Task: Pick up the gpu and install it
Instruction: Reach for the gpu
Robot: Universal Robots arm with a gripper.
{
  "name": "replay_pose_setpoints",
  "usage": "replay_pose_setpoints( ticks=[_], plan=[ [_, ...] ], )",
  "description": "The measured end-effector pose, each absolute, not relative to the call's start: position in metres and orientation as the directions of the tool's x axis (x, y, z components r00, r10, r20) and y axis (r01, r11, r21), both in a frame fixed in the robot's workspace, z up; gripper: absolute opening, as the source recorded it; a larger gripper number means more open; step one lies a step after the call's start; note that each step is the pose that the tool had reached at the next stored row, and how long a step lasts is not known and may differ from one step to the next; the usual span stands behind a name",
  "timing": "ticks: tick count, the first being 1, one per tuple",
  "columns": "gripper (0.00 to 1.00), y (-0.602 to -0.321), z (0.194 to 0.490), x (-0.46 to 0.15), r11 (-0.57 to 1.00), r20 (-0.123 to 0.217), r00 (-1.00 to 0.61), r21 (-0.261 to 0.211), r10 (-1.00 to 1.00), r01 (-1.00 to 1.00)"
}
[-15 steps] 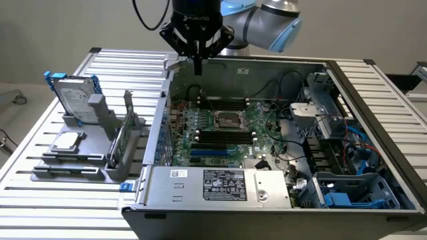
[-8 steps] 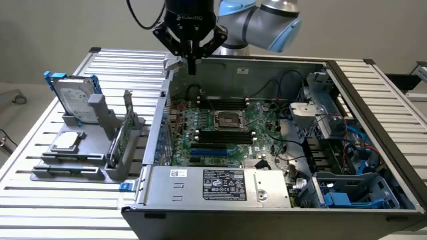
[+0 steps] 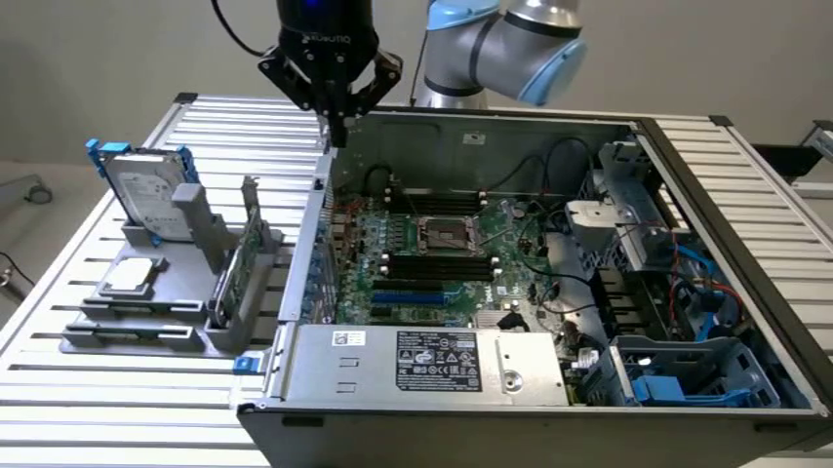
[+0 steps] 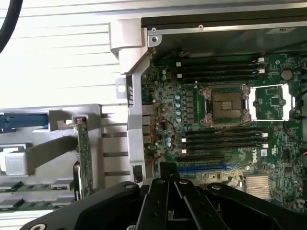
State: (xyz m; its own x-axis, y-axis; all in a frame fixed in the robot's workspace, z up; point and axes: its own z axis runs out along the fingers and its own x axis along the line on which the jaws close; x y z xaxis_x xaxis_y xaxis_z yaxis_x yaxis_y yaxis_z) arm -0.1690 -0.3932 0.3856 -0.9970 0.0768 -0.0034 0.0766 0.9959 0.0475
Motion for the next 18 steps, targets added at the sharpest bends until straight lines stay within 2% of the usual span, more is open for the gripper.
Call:
replay_pose_setpoints(
  ticks=[18],
  plan=[
    [0.11, -0.389, 0.37, -0.251, 0.996, -0.003, -0.997, 0.046, 0.077, 0.076]
  ],
)
